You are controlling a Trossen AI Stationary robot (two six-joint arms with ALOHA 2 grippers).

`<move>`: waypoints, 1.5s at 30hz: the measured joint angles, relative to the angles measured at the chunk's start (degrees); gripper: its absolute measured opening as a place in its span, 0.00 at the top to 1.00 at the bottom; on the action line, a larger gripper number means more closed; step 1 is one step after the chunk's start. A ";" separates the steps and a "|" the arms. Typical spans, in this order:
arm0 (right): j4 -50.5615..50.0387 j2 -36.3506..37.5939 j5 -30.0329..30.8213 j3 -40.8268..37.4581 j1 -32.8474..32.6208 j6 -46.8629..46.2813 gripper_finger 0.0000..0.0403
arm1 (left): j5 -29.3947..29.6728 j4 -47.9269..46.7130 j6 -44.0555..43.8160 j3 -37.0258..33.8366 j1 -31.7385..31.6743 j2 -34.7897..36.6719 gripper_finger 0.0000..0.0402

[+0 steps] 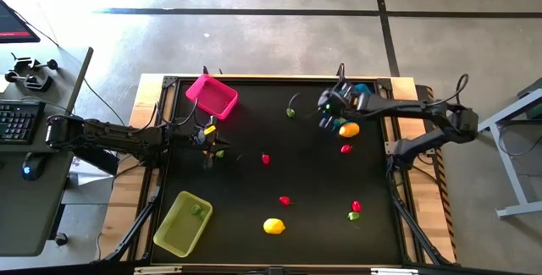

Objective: Sort produce into baskets
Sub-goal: Put the red bell pepper into the red bin

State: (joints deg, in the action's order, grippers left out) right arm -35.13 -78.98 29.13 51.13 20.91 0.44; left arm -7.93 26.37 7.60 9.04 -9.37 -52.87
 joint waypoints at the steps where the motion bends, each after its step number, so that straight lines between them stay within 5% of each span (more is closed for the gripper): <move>1: 0.30 0.00 0.03 0.00 -1.65 -1.30 0.98 | 0.01 0.00 -0.01 0.00 0.00 0.01 1.00; 13: -0.45 0.00 -3.80 -0.33 -25.98 -22.59 0.99 | 0.01 0.04 -0.01 0.00 0.00 0.01 1.00; 26: -22.16 0.00 -20.23 1.95 -48.91 -78.67 0.97 | 0.01 0.92 -1.06 0.00 0.01 -0.01 1.00; 36: -22.01 -4.01 -31.10 2.01 -58.16 -102.15 0.69 | 0.01 0.94 -0.17 0.00 0.00 0.00 1.00; 45: -21.65 -8.06 -36.09 2.01 -59.14 -108.58 0.53 | 0.01 0.92 -0.38 0.00 0.01 -0.01 1.00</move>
State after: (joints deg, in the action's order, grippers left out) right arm -56.78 -87.04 -6.95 53.15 -38.24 -108.15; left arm -7.92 27.29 7.22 9.04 -9.36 -52.88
